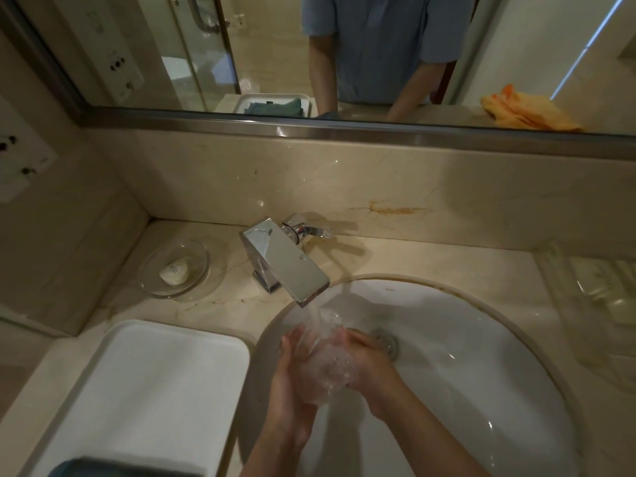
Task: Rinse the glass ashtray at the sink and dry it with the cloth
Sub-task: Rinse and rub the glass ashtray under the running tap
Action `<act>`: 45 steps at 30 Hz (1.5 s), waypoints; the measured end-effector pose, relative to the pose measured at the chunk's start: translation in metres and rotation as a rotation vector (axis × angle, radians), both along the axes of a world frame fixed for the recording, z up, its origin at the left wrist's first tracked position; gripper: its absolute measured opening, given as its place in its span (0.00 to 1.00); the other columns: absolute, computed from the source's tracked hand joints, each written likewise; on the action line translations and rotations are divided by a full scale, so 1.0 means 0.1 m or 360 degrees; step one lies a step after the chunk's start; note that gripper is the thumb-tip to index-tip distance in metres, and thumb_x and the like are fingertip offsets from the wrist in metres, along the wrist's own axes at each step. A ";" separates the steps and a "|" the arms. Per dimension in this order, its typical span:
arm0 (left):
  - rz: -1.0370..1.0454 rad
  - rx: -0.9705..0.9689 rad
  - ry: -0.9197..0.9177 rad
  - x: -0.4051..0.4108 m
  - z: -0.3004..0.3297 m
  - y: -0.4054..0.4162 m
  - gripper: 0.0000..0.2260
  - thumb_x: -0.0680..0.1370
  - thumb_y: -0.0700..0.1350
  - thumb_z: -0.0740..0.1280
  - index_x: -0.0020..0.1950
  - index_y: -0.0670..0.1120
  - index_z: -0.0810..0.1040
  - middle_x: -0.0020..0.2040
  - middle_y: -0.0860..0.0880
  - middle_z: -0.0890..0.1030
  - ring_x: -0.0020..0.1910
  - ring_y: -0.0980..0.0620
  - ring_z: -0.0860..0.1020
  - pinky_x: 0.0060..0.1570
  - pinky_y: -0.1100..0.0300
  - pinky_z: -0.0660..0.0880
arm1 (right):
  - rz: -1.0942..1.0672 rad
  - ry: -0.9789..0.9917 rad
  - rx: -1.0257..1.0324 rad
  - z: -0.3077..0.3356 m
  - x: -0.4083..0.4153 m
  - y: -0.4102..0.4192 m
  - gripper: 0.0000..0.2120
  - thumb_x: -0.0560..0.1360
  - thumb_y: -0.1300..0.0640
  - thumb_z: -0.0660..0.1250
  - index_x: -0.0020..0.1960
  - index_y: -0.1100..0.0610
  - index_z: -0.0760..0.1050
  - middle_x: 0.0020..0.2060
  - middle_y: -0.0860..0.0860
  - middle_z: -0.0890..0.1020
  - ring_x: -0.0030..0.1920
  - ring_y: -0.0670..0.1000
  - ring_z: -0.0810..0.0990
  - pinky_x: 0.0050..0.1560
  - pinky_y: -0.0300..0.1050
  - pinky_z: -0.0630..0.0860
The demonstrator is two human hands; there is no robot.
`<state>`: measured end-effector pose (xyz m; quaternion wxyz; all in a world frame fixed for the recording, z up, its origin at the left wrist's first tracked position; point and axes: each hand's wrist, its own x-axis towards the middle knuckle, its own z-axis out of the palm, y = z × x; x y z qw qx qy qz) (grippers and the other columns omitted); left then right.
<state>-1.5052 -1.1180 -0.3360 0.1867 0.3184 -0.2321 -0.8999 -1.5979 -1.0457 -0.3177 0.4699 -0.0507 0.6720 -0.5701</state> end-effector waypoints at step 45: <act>-0.0231 -0.0567 -0.0511 0.19 -0.02 0.00 0.09 0.79 0.47 0.61 0.56 0.47 0.77 0.46 0.50 0.86 0.45 0.53 0.84 0.36 0.61 0.79 | -0.0191 0.0085 0.0011 -0.31 -0.05 -0.15 0.27 0.75 0.35 0.52 0.43 0.54 0.79 0.29 0.47 0.84 0.31 0.44 0.83 0.36 0.42 0.77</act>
